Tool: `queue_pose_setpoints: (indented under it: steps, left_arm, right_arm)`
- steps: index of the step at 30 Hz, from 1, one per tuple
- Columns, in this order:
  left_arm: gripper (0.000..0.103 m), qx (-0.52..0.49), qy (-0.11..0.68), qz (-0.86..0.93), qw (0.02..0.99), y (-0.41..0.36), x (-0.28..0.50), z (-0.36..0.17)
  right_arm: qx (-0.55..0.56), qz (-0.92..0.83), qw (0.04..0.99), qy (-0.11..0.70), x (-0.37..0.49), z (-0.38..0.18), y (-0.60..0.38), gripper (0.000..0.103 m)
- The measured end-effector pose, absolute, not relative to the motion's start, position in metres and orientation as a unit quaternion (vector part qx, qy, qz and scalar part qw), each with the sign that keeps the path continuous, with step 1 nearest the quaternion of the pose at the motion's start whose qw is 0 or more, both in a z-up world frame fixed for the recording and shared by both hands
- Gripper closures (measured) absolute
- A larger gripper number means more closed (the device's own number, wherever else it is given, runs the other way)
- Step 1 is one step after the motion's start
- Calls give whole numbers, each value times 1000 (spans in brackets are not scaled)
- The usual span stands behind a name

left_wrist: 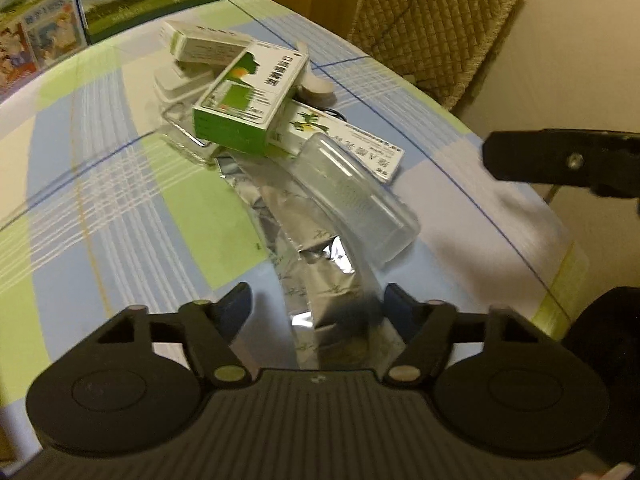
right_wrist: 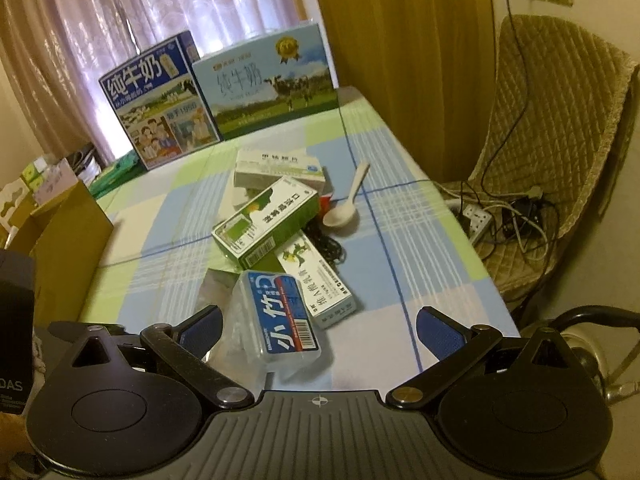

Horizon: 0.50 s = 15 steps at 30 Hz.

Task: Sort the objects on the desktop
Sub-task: 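Grasp the silver foil pouch with the left tool while the right tool grasps the blue floss case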

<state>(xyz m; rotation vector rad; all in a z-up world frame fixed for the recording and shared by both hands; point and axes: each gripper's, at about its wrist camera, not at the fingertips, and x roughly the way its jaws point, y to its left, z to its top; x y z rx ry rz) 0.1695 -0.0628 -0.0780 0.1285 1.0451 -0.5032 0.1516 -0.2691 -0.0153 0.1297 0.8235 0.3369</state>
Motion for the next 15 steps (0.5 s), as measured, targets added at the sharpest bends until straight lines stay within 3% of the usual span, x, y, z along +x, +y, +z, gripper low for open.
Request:
queue_pose_setpoints:
  steps: [2, 12, 15]
  left_arm:
    - [58, 49, 496, -249, 830, -57, 171, -77]
    - [60, 86, 484, -180, 852, 4, 159, -72]
    - [58, 84, 483, -163, 856, 19, 158, -71]
  right_arm:
    - [51, 173, 896, 407, 156, -19, -262, 2]
    - [8, 213, 872, 442, 177, -46, -217, 3]
    - [-4, 216, 867, 448, 185, -57, -203, 10]
